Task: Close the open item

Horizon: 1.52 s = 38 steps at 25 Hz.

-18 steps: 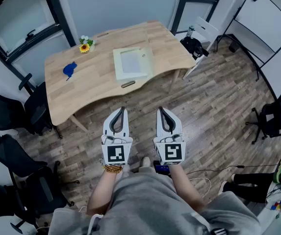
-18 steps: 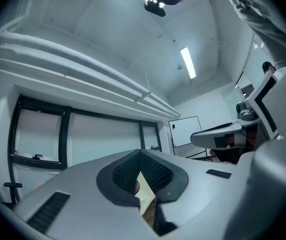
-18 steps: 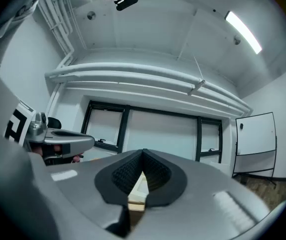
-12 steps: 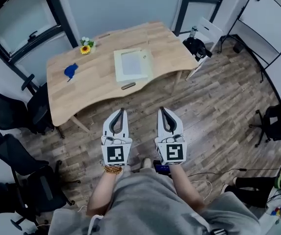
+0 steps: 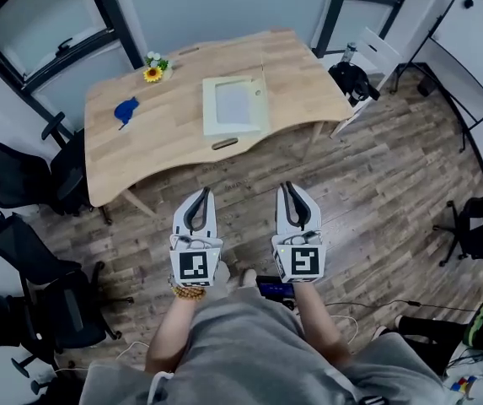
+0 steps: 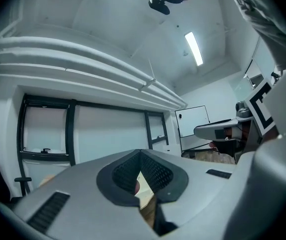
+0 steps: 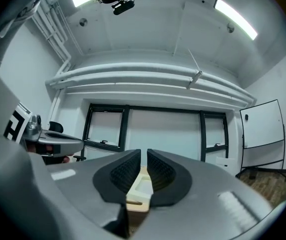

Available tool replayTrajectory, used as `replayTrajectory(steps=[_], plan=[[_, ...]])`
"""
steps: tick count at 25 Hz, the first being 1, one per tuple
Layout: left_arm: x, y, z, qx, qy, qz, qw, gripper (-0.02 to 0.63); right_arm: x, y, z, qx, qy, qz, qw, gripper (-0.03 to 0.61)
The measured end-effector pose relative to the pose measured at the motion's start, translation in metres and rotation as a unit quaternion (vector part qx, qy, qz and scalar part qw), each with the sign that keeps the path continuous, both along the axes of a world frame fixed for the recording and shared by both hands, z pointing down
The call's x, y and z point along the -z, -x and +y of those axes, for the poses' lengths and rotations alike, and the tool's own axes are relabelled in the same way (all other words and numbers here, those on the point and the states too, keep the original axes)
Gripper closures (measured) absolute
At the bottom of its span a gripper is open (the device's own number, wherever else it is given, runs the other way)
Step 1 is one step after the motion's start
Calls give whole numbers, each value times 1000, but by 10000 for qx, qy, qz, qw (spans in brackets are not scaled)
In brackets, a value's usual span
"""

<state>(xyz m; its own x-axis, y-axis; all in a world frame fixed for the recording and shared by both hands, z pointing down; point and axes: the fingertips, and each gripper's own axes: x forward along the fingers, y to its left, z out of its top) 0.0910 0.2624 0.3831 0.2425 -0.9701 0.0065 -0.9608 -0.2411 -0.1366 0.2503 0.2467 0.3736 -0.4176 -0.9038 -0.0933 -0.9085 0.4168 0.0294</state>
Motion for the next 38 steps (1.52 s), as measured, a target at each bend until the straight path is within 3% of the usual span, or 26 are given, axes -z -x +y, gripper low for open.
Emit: replayTrajectory(steps=[8,20,25,29,38], plan=[[-23,28,-57,-88,151,305,9994,606,-14,23,-52,-214,191,315,9991,507],[-32,96,-158,-450,311,696,9961,606,-18,93,-154,-489,448,1041,9923,414],[-48,125,-186,-435,483,717,9953,606,-36,95,-189,-740,818,1342,9848,386],[-63,138,-195,-388,620,805,9941,606,-49,101,-217,-668,956,1480,9821,374],[-83,161,-225,-50,940,564,9940,606,-113,96,-322,-584,1487,1818,9703,347]])
